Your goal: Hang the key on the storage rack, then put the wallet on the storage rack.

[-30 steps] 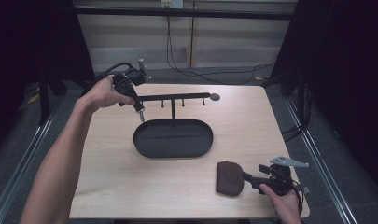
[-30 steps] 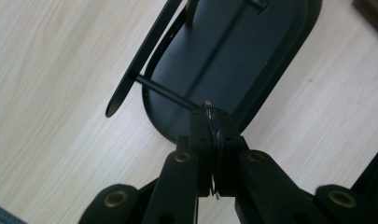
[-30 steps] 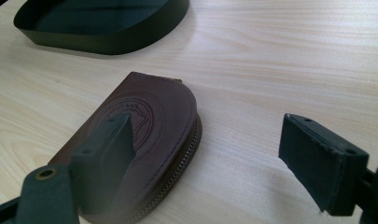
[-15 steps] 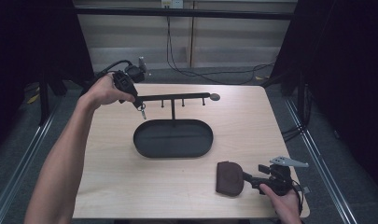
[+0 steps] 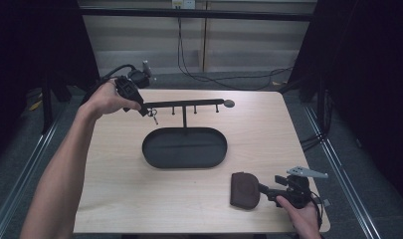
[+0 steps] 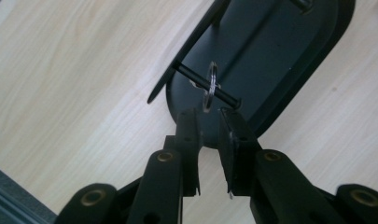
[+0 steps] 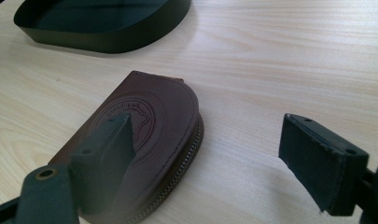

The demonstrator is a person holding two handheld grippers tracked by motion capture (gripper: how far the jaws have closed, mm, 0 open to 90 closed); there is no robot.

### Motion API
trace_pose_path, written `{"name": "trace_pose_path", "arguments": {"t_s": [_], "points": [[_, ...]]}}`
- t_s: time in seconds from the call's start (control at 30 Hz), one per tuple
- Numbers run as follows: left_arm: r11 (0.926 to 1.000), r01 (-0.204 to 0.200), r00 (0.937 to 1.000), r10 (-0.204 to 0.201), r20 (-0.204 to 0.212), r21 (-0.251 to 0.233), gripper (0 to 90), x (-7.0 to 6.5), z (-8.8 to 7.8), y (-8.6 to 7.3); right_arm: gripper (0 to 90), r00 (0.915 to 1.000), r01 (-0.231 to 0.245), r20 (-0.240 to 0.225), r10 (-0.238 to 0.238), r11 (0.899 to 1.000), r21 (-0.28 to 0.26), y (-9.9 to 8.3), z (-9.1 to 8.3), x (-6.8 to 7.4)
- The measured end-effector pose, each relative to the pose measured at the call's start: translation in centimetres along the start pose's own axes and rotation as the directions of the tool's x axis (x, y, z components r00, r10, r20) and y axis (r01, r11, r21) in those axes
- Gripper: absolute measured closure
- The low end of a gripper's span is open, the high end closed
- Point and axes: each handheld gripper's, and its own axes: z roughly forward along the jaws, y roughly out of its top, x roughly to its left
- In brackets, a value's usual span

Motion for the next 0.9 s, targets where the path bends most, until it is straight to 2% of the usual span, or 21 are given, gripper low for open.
{"name": "trace_pose_path", "arguments": {"t_s": [0.2,0.27,0.37,0.4,0.47,0.53,0.57,0.73,0.8,0.87,0.9], "points": [[0.9984,0.04,0.9991,-0.039,0.015,-0.041,68.7,0.1,0.0,-1.2,17.5,1.0,-0.002,0.002,0.002,1.0,-0.001,0.0,0.0,0.0],[0.997,0.049,0.9984,-0.047,0.03,-0.059,68.5,0.1,0.1,-1.6,17.5,1.0,-0.005,0.005,0.005,1.0,0.0,0.0,0.0,0.0],[0.9953,0.058,0.998,-0.056,0.03,-0.078,64.2,-0.2,0.4,-2.2,17.5,1.0,-0.005,0.006,0.005,1.0,0.001,0.0,0.0,0.0],[0.9943,0.061,0.9981,-0.059,0.018,-0.088,62.1,-0.3,0.5,-2.5,17.4,1.0,-0.005,0.005,0.005,1.0,0.001,0.0,0.0,0.0],[0.9878,0.102,0.9944,-0.104,-0.017,-0.118,55.6,-0.4,0.6,-3.0,17.5,1.0,-0.004,0.005,0.004,1.0,0.0,0.0,0.0,0.0],[0.9846,0.111,0.9933,-0.114,-0.015,-0.135,53.2,-0.5,0.8,-3.6,17.5,1.0,0.002,0.007,-0.002,1.0,0.001,0.0,-0.1,0.0],[0.9801,0.132,0.9908,-0.135,-0.01,-0.148,50.3,-0.6,1.1,-4.2,17.5,1.0,0.003,0.005,-0.003,1.0,0.001,0.0,-0.1,0.0],[0.9755,0.145,0.9892,-0.147,0.003,-0.165,48.1,-0.8,1.5,-5.4,17.5,1.0,0.003,0.006,-0.003,1.0,0.002,0.0,-0.1,0.0],[0.9709,0.151,0.9883,-0.152,0.005,-0.186,44.9,-1.1,1.7,-6.0,17.5,1.0,0.001,0.005,-0.001,1.0,0.002,0.0,0.0,0.0],[0.9708,0.152,0.9883,-0.152,0.016,-0.185,42.8,-1.2,1.9,-6.5,17.4,1.0,0.003,0.006,-0.003,1.0,0.003,0.0,0.0,0.0],[0.9678,0.16,0.9871,-0.159,0.019,-0.195,42.3,-1.3,2.0,-6.9,17.5,1.0,0.003,0.006,-0.003,1.0,0.003,0.0,0.0,0.0]]}}
